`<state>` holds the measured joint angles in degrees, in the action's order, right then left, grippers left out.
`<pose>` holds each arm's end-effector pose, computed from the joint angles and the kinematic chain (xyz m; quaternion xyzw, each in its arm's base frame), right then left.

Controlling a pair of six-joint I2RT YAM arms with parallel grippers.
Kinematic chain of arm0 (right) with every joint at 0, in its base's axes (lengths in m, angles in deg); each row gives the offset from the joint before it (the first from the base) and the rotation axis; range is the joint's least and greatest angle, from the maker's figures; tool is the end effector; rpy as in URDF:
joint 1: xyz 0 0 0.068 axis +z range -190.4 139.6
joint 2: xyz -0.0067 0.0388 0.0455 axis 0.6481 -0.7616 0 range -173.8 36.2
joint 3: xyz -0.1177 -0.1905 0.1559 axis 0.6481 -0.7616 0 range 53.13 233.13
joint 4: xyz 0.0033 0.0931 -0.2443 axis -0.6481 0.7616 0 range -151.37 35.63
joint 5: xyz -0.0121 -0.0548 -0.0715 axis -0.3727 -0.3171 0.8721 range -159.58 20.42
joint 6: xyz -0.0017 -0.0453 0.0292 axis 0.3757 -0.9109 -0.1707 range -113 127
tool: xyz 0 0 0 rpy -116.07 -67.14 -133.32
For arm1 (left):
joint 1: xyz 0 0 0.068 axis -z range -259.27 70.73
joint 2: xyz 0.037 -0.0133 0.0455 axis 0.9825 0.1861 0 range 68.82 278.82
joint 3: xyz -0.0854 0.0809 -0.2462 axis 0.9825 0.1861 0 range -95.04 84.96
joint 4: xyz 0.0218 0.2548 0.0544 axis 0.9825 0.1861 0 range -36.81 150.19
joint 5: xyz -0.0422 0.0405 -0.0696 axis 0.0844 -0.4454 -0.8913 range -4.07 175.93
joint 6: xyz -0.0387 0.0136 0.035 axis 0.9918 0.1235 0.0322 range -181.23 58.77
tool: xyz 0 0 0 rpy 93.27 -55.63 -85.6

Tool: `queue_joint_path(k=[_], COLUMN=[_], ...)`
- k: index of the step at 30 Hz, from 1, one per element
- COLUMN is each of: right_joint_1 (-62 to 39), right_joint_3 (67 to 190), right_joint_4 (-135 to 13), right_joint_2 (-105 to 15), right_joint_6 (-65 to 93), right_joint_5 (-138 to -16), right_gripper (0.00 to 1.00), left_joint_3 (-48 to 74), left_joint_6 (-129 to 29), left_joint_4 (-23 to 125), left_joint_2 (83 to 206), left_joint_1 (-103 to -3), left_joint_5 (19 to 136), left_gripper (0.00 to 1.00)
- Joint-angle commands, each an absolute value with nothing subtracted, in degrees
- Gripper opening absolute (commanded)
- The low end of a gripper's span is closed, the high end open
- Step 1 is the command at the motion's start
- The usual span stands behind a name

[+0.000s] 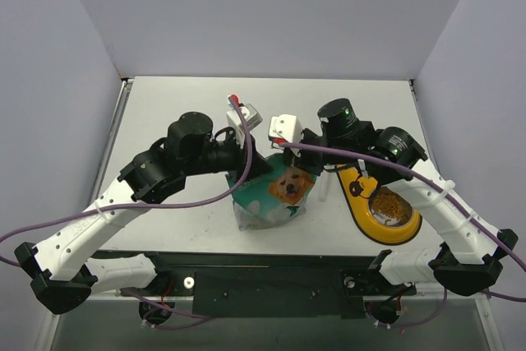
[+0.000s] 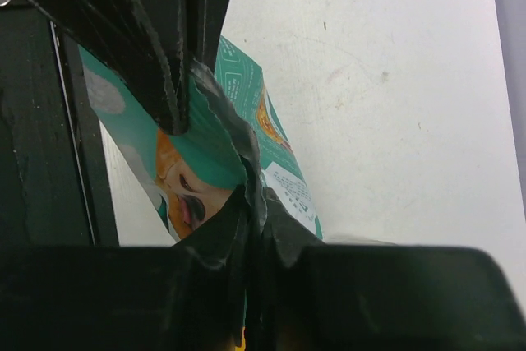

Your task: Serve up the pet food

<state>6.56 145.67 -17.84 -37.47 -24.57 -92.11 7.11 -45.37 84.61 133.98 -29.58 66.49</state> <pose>0.1643 0.1959 0.4583 -0.6041 0.5725 0.2338 0.5026 0.1440 -0.1882 0.4308 0.3272 0.7378 -0.4262 0.4085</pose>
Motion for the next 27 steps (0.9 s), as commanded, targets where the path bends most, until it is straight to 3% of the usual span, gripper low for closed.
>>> queue_joint_path(k=[1, 2, 5, 13, 16, 17, 21, 27], right_joint_1=[7.33, 6.98, 5.49, 1.88, 1.79, 1.36, 1.26, 1.35], right_joint_3=[145.95, 145.25, 145.16, 147.08, 146.3, 145.52, 144.46, 143.22], right_joint_4=[-18.21, -18.91, -19.27, -20.42, -20.33, -20.67, -18.22, -15.85], right_joint_2=[-35.62, -35.17, -33.33, -32.44, -31.4, -31.04, -30.51, -28.58], right_joint_6=[-25.09, -24.47, -22.37, -16.91, -17.08, -17.0, -18.22, -17.96], right_joint_5=[-83.4, -83.21, -85.3, -89.79, -90.06, -90.06, -89.8, -88.13], right_gripper=[0.0, 0.0, 0.0, 0.0, 0.0, 0.0, 0.0, 0.0], left_joint_3=[3.32, 2.96, 4.97, 6.47, 5.42, 5.42, 2.61, -3.8], left_joint_6=[-45.31, -45.84, -47.43, -48.57, -50.5, -51.2, -53.41, -53.32], left_joint_4=[83.23, 86.12, 87.9, 87.55, 88.6, 88.87, 91.41, 93.96], left_joint_2=[134.12, 134.03, 132.63, 133.85, 134.38, 134.38, 134.29, 135.69], left_joint_1=[-29.62, -29.53, -29.44, -27.69, -26.45, -26.19, -26.19, -27.59], left_joint_5=[67.29, 68.78, 70.02, 70.81, 72.48, 73.88, 73.37, 69.41], left_gripper=[0.21, 0.31, 0.43, 0.47, 0.36, 0.24, 0.0, 0.0])
